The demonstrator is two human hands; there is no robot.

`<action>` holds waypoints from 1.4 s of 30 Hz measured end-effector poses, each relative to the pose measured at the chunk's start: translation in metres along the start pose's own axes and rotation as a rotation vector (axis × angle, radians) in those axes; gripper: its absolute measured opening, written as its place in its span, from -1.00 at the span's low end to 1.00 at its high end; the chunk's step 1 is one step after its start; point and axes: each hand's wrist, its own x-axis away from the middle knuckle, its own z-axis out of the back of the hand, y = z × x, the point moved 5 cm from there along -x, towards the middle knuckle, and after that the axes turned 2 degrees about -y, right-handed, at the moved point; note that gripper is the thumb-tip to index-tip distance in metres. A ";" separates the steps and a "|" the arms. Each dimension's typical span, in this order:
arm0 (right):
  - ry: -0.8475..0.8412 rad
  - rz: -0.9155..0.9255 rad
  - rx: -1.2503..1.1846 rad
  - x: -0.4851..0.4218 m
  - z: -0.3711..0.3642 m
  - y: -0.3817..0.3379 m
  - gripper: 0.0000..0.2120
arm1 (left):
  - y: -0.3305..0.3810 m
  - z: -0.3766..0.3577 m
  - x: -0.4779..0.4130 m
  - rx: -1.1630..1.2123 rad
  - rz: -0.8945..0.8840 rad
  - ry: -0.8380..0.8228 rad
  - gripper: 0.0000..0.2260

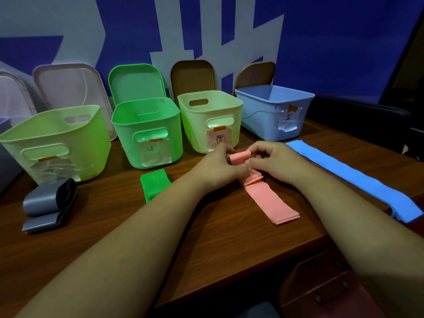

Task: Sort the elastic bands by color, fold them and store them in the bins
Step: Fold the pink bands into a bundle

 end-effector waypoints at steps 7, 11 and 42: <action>0.050 0.041 -0.076 -0.005 0.001 -0.003 -0.81 | 0.005 0.001 0.003 -0.021 -0.031 0.068 -0.41; 0.086 0.063 -0.116 -0.005 0.001 -0.008 -0.84 | 0.009 0.003 0.004 -0.026 -0.079 0.152 -0.45; -0.034 -0.069 0.019 0.007 0.011 0.008 -0.69 | 0.009 0.004 0.006 -0.234 -0.129 0.024 -0.88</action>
